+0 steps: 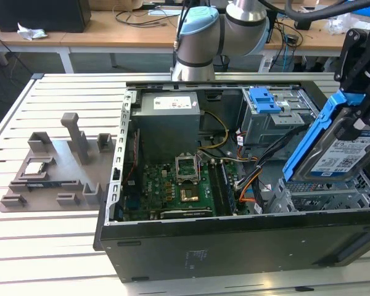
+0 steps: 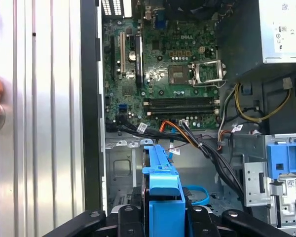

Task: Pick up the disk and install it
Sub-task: 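Pick up the disk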

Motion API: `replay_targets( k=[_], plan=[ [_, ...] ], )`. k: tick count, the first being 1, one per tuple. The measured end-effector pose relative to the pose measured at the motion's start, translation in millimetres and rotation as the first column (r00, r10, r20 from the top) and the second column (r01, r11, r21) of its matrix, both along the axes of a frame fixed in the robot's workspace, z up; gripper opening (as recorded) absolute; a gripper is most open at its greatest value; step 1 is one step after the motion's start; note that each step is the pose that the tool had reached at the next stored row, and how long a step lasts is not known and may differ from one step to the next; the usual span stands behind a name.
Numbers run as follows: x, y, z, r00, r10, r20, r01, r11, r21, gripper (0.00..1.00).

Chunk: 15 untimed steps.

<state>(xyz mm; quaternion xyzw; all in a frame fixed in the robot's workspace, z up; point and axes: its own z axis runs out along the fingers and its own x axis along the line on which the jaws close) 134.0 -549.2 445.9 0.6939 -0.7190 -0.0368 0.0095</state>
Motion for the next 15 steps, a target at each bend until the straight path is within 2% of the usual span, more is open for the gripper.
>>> replay_targets(
  k=[4, 15],
  plan=[
    [0.5, -4.7, -0.3, 1.0000, 0.000, -0.0001, 0.000, 1.0000, -0.0003, 0.37],
    [3.2, -4.7, -0.3, 1.0000, 0.000, -0.0001, 0.000, 1.0000, -0.0003, 0.37]
  ],
)
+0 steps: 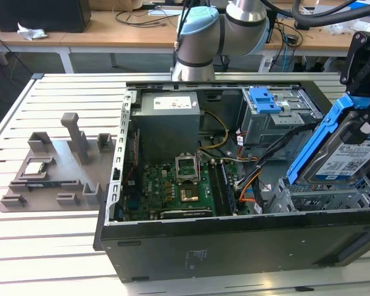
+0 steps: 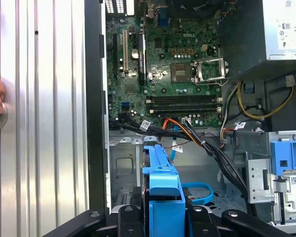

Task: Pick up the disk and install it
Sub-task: 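Pick up the disk, then insert the disk into the insertion slot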

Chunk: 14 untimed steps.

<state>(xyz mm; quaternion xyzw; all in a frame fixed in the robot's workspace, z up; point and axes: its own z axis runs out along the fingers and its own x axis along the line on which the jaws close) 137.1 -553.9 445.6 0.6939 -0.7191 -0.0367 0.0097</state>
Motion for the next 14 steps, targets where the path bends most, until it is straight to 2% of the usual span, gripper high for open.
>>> replay_targets(
  k=[8, 12, 14],
  plan=[
    [0.1, 0.0, -0.2, 1.0000, 0.000, 0.0000, 0.000, 1.0000, 0.0003, 0.37],
    [0.1, 0.9, -7.8, 1.0000, 0.001, 0.0000, -0.001, 1.0000, 0.0002, 0.37],
    [0.1, 0.9, -9.2, 1.0000, 0.001, 0.0000, -0.001, 1.0000, 0.0001, 0.37]
  ],
)
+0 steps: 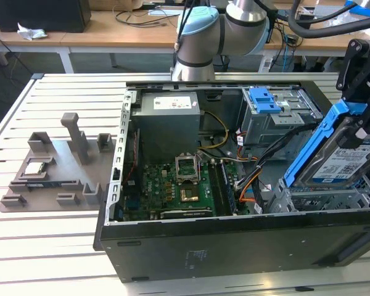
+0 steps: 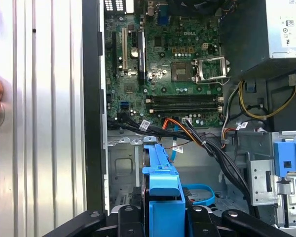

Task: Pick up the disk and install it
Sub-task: 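Insert the disk into the insertion slot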

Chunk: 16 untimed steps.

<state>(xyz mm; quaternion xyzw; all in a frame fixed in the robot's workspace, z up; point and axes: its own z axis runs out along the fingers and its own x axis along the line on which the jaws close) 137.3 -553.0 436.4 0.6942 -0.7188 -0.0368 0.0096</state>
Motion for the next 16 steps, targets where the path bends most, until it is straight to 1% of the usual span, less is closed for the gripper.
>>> replay_targets(
  k=[4, 5, 7, 9, 10, 16],
  plan=[
    [0.0, 0.0, -2.8, 0.9999, 0.013, 0.0000, -0.013, 0.9999, 0.0000, 0.37],
    [0.0, -0.1, -4.8, 0.9999, 0.017, 0.0000, -0.017, 0.9999, 0.0005, 0.37],
    [0.0, -0.1, -12.4, 0.9999, 0.017, 0.0000, -0.017, 0.9999, 0.0002, 0.37],
    [0.0, 0.0, -17.3, 0.9999, 0.017, 0.0000, -0.017, 0.9999, 0.0002, 0.37],
    [0.0, 0.0, -22.3, 0.9999, 0.017, -0.0001, -0.017, 0.9999, 0.0002, 0.37],
    [0.0, 0.0, -23.7, 0.9999, 0.017, -0.0001, -0.017, 0.9999, 0.0001, 0.37]
  ],
)
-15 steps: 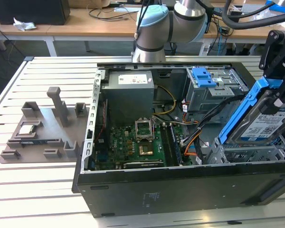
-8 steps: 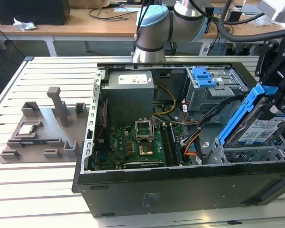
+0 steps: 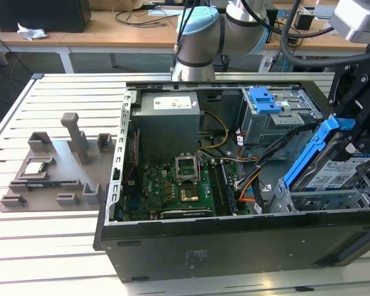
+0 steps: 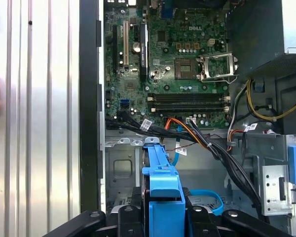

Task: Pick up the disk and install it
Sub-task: 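Insert the disk into the insertion slot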

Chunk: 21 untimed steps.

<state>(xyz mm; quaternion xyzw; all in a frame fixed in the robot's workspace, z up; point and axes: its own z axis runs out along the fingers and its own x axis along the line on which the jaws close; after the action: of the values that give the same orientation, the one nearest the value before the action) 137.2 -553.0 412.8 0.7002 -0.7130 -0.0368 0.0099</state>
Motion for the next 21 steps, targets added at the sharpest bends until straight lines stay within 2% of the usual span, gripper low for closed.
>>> replay_targets(
  k=[3, 4, 9, 10, 11, 12, 13, 14, 21],
  plan=[
    [0.0, 0.0, -0.2, 1.0000, 0.000, 0.0000, 0.000, 1.0000, 0.0001, 0.38],
    [0.0, 0.0, -0.2, 1.0000, 0.000, 0.0000, 0.000, 1.0000, 0.0000, 0.44],
    [0.0, 0.0, -0.4, 1.0000, 0.000, 0.0000, 0.000, 1.0000, 0.0001, 0.44],
    [0.0, 0.0, -0.5, 1.0000, 0.000, 0.0000, 0.000, 1.0000, 0.0001, 0.43],
    [0.0, 0.0, -0.5, 1.0000, 0.000, 0.0000, 0.000, 1.0000, 0.0000, 0.36],
    [0.1, 0.0, -0.5, 1.0000, 0.000, 0.0000, 0.000, 1.0000, 0.0000, 0.36],
    [0.0, 0.0, -0.6, 1.0000, 0.000, 0.0000, 0.000, 1.0000, 0.0000, 0.18],
    [0.0, 0.0, -0.7, 1.0000, 0.000, 0.0000, 0.000, 1.0000, 0.0001, 0.12],
    [0.0, 0.0, -1.0, 1.0000, 0.000, 0.0000, 0.000, 1.0000, 0.0000, 0.11]
  ],
)
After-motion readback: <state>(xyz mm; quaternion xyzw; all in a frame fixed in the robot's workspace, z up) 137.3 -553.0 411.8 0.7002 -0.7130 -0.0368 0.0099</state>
